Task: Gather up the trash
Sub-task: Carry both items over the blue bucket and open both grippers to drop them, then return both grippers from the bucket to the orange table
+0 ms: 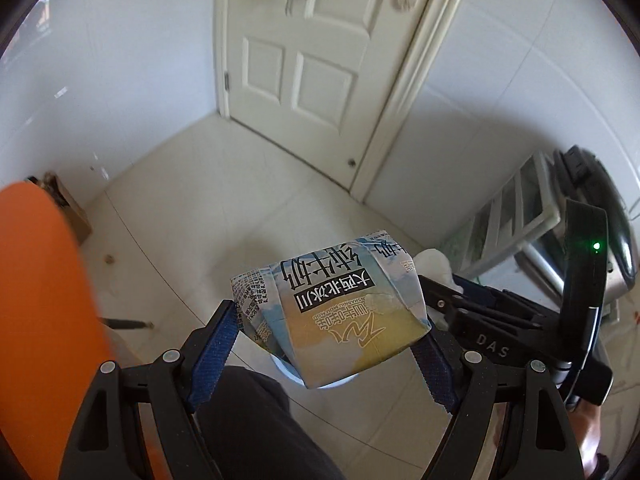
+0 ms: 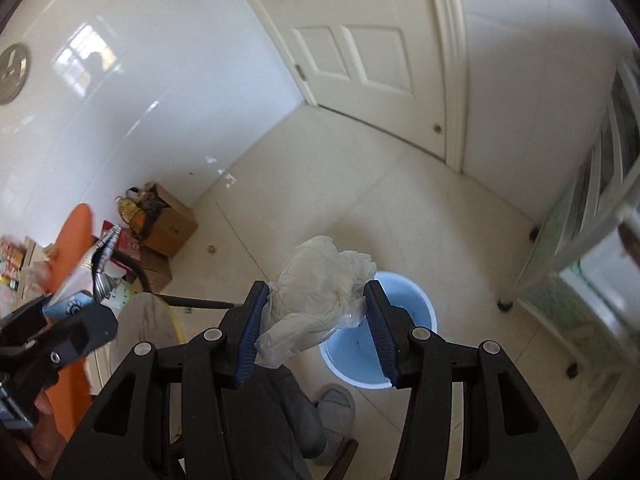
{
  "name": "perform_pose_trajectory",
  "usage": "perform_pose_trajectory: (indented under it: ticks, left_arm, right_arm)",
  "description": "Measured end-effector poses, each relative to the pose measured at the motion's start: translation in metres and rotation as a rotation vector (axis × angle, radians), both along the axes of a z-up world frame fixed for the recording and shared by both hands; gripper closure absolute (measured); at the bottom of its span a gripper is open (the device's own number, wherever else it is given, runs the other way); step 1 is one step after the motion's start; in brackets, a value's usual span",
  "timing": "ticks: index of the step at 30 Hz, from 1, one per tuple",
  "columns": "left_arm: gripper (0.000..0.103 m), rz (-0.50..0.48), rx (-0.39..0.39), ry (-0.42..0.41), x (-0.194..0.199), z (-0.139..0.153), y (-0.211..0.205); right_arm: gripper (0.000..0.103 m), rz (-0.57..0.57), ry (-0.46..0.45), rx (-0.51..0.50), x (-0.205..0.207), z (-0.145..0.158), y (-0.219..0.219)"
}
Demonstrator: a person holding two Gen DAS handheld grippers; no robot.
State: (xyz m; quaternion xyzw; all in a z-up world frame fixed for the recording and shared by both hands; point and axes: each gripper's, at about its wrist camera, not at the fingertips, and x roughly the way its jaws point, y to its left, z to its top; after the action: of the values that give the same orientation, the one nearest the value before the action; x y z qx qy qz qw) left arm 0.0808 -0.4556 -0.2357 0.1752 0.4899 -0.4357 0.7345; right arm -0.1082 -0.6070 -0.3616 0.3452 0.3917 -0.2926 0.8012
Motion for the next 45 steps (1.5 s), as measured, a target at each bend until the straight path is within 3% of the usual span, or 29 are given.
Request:
perform_pose_trajectory:
  ticks: [4,10,19,23,31,38,45]
  left_arm:
    - [0.024,-0.019,0.1,0.054,0.005,-0.044,-0.037]
    - [0.024,-0.031,0.202,0.137,0.054,-0.098,-0.086]
    - [0.015,-0.016,0.284,0.095,0.089,-0.123,-0.125]
    - [0.015,-0.026,0.274,0.05,0.08,-0.113,-0.125]
    - [0.01,0.006,0.195,-0.088,0.04,-0.061,-0.091]
    - [0.009,0.044,0.052,-0.179,0.019,0.008,-0.035]
    - [0.003,0.134,-0.104,-0.283,0.004,0.082,0.055]
  right_arm:
    - [0.053,-0.035,0.037,0.082,-0.001,-0.042,-0.02]
    - [0.05,-0.079,0.057,0.152,-0.002,-0.076,-0.044]
    - [0.019,-0.139,0.039,0.204,-0.014,-0.098,-0.063]
    - [0.0,-0.167,0.04,0.174,-0.021,-0.091,-0.063]
    - [0.0,-0.169,0.049,0.106,-0.025,-0.059,-0.05]
    - [0.0,-0.138,0.008,-0.016,-0.014,0.009,-0.023]
    - [0.0,-0.062,-0.078,-0.161,0.011,0.09,0.023]
